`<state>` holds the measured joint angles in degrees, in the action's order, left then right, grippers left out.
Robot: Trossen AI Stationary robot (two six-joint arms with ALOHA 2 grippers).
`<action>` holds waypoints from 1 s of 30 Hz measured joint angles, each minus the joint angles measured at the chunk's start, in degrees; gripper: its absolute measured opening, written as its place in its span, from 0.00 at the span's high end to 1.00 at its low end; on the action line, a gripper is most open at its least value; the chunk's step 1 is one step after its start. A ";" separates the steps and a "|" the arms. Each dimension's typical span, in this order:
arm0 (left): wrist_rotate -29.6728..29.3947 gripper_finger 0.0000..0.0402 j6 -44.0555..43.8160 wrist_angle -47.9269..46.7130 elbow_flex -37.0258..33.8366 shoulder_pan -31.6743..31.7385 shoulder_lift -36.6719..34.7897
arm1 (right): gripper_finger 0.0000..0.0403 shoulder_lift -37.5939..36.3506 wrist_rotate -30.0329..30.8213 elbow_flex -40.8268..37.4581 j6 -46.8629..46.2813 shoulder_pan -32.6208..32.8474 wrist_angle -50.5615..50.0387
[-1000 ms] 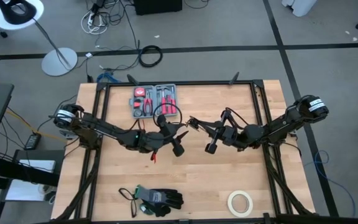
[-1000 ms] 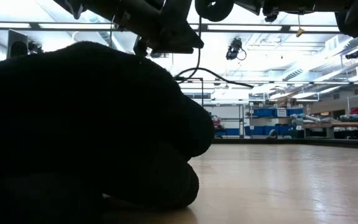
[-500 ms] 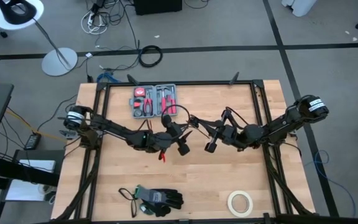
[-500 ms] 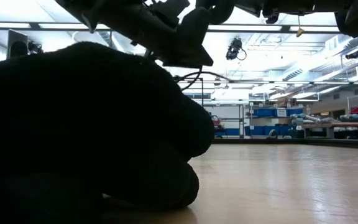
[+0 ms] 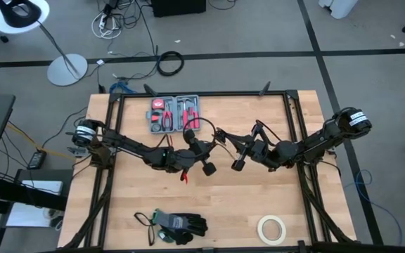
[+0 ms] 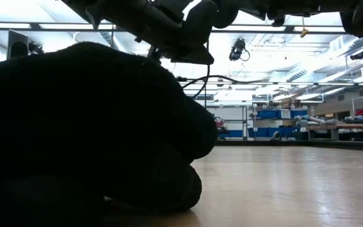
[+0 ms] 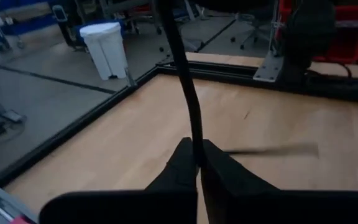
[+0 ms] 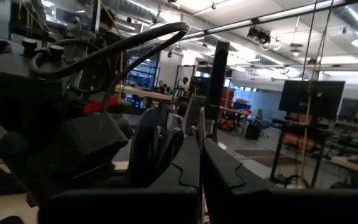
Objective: Coil cords
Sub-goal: Coil the black wire cable into the black spool
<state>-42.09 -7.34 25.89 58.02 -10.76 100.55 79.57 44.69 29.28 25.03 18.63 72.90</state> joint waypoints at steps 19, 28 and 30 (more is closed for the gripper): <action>2.33 1.00 -2.63 -13.34 17.91 -1.50 7.74 | 1.00 0.02 2.84 0.00 -5.64 -1.50 -5.73; -2.25 1.00 -0.94 -26.52 23.95 -4.76 7.86 | 1.00 0.02 6.55 0.00 0.58 0.53 -7.13; -3.31 1.00 -0.66 -29.24 25.74 -5.20 7.82 | 1.00 0.02 6.70 0.01 1.29 0.71 -7.19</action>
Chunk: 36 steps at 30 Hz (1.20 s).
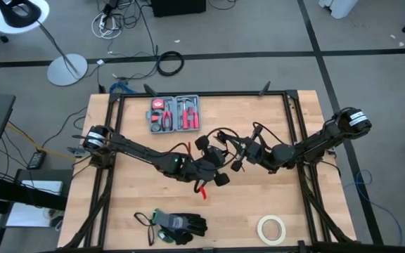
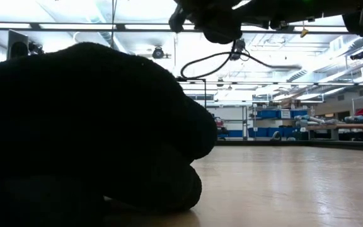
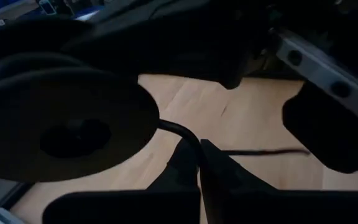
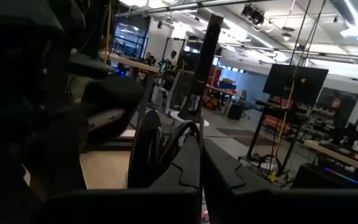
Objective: Coil cords
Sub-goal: Coil the black wire cable into the black spool
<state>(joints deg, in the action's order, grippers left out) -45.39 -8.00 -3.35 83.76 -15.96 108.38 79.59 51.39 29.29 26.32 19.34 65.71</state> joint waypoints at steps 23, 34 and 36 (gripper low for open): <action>6.45 1.00 0.97 -35.82 17.59 1.00 0.01 | 1.00 -0.04 1.25 0.16 -0.45 2.61 -10.18; 16.49 1.00 6.21 -39.72 18.06 2.76 0.00 | 1.00 -2.90 -3.09 5.36 -14.10 5.04 -36.81; 18.54 1.00 6.28 -39.76 18.06 3.22 0.00 | 1.00 -4.11 -4.23 5.78 -15.58 5.23 -40.20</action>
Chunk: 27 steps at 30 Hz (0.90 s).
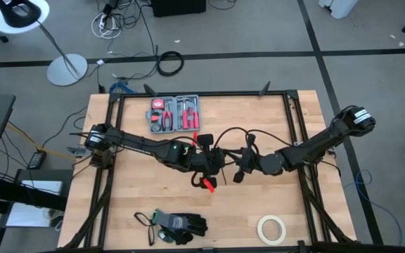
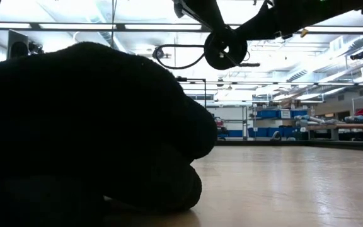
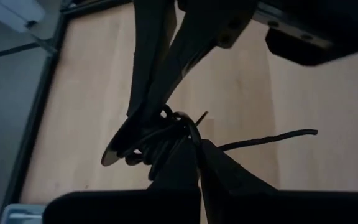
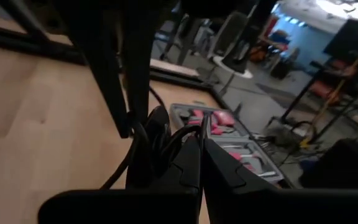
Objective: Coil cords
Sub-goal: Coil the black wire cable into the black spool
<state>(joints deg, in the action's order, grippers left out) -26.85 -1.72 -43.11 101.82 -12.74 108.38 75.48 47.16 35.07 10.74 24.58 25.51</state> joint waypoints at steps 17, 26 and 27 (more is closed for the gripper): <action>5.49 1.00 1.51 -0.11 -0.44 1.67 0.65 | 1.00 -8.19 -14.08 -0.07 -12.51 -0.37 -19.25; 8.45 1.00 1.17 1.59 -3.29 1.87 0.55 | 1.00 -10.86 -15.39 -0.23 -13.56 -0.39 -20.61; 8.95 1.00 1.16 1.87 -3.63 1.86 0.55 | 1.00 -11.24 -15.67 -0.29 -13.71 -0.39 -20.89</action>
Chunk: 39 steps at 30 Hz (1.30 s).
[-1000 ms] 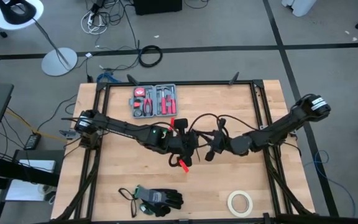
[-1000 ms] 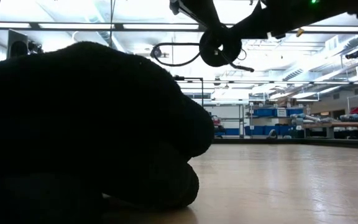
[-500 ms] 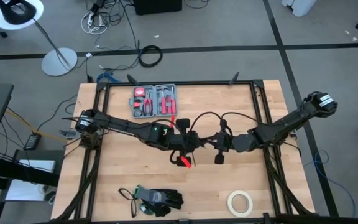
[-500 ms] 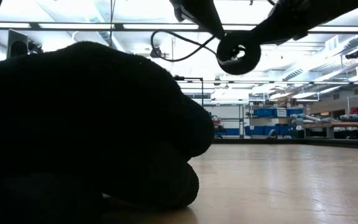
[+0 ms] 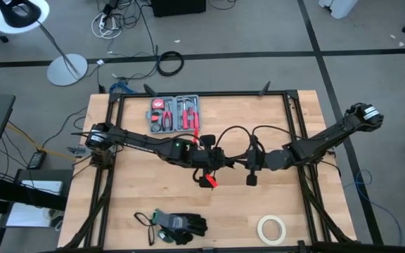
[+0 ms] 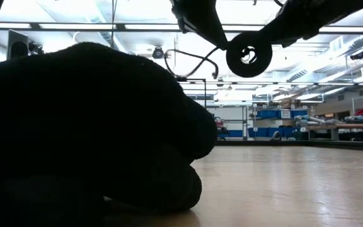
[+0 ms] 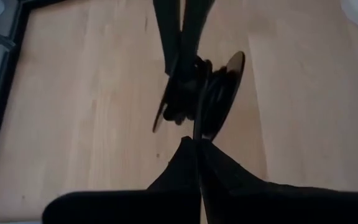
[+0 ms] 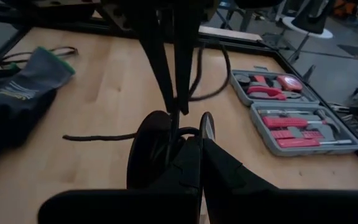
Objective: Coil cords
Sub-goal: Coil the black wire cable into the black spool
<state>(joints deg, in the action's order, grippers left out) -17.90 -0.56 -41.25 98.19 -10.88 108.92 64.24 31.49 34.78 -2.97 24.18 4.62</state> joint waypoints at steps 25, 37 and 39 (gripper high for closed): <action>2.83 0.84 -5.65 -0.62 -11.88 -0.10 0.09 | 1.00 -0.25 -0.25 0.05 -8.66 -0.35 -1.77; 3.18 0.84 -5.77 2.89 -11.97 -1.58 -0.85 | 1.00 -0.26 -0.03 0.11 -12.17 -1.18 -6.19; 3.16 0.84 -5.89 3.12 -11.97 -2.01 -0.87 | 1.00 -1.04 -0.17 0.11 -12.19 -1.14 -6.73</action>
<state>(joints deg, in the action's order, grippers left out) -14.74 -6.45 -38.13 86.21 -12.89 108.05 63.19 31.32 34.89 -15.16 23.05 -2.10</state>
